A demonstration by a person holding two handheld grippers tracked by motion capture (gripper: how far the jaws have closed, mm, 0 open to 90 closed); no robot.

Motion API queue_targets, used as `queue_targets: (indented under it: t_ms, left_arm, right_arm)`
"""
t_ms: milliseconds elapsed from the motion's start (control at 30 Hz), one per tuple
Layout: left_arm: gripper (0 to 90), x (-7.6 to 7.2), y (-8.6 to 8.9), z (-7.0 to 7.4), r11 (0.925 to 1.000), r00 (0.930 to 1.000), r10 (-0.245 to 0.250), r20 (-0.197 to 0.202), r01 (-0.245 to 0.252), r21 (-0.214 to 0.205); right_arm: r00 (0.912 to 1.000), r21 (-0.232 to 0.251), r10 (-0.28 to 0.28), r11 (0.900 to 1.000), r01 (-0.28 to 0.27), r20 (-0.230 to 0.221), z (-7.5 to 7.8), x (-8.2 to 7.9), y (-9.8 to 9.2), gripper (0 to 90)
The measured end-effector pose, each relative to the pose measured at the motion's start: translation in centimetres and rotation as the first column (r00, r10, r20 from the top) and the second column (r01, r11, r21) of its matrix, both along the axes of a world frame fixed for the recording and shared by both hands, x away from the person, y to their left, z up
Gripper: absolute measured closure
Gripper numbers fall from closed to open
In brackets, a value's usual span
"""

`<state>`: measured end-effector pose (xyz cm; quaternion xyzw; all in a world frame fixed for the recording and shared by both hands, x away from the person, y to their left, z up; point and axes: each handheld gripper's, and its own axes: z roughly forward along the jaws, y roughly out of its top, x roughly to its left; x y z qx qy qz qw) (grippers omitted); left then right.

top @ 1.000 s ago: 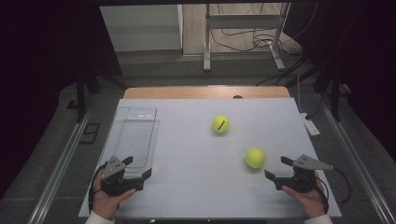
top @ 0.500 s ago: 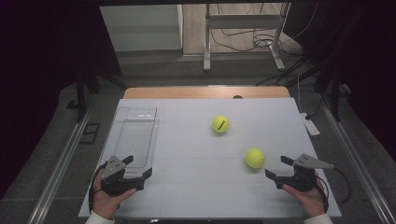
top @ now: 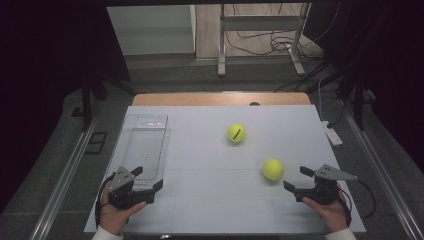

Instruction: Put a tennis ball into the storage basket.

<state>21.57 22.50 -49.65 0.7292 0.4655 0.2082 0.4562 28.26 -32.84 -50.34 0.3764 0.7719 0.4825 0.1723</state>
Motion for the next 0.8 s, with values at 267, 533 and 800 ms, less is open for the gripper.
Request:
queue_targets:
  t_ms: [267, 533, 800]
  left_arm:
    - [12.8, 0.2, -0.7, 0.7, 0.9997, 0.9997, -0.024, -0.004, 0.024, -0.008]
    - [12.8, 0.4, -1.6, 1.5, 0.9979, 0.9976, -0.064, -0.025, 0.064, 0.001]
    - [12.8, 0.9, -1.9, 1.7, 0.9970, 0.9966, -0.077, -0.029, 0.077, 0.000]
  right_arm:
    - [0.9999, -0.005, -0.005, 1.0000, 0.005, 0.009, 0.2, -0.5, -0.1, 11.0]
    - [0.9999, -0.010, -0.001, 0.9999, 0.001, 0.016, 0.3, -0.7, 0.0, 10.9]
    - [0.9999, -0.017, -0.001, 0.9999, 0.001, 0.013, 0.3, -0.6, 0.1, 10.9]
